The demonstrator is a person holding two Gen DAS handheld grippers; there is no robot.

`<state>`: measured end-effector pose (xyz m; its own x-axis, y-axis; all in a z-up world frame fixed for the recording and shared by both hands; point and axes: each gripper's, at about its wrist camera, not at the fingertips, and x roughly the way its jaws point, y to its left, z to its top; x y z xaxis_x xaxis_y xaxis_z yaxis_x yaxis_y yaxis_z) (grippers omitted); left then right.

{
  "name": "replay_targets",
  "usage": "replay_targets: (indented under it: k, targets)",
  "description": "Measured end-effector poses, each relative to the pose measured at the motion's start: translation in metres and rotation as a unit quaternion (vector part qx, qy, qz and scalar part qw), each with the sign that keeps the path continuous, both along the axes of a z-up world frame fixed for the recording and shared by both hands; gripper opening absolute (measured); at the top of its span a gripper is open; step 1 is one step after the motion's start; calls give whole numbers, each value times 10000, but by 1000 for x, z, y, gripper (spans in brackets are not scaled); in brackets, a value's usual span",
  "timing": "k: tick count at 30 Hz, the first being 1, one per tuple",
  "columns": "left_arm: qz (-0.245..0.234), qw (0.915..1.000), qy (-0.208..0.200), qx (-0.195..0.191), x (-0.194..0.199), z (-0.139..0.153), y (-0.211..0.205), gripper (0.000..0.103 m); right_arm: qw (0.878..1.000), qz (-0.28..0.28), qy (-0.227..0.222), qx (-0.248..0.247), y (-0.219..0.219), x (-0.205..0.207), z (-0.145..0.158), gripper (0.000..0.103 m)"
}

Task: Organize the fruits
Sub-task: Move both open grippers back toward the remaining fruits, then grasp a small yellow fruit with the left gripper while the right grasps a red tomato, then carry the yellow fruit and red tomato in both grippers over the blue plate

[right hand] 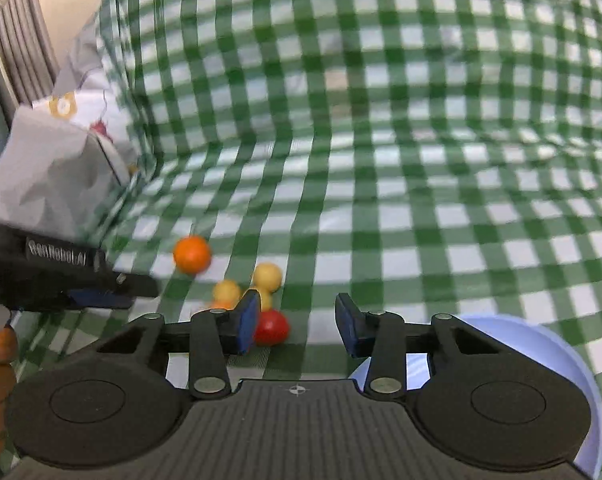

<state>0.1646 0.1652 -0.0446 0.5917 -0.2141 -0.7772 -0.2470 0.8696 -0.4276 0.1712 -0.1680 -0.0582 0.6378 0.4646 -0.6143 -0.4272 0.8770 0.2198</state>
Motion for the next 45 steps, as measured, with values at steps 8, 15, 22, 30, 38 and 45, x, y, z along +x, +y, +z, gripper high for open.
replay_targets:
  k: [8, 15, 22, 30, 38, 45]
  targets:
    - [-1, 9990, 297, -345, 25, -18, -17, 53, 9996, 154, 160, -201, 21, 12, -17, 44]
    - [46, 9986, 385, -359, 35, -25, -19, 53, 9983, 240, 253, -458, 32, 24, -26, 45]
    - [161, 9989, 407, -147, 47, -33, -23, 41, 9971, 355, 494, -461, 42, 32, -33, 45]
    - [90, 9995, 258, 132, 48, -28, -28, 26, 9968, 320, 606, -412, 38, 32, -34, 32]
    - [425, 9985, 104, 340, 28, -9, -8, 26, 9982, 219, 482, -269, 27, 20, -21, 32]
    - [354, 9972, 103, 656, -7, 3, -3, 26, 9987, 283, 324, -261, 13, -3, -10, 32]
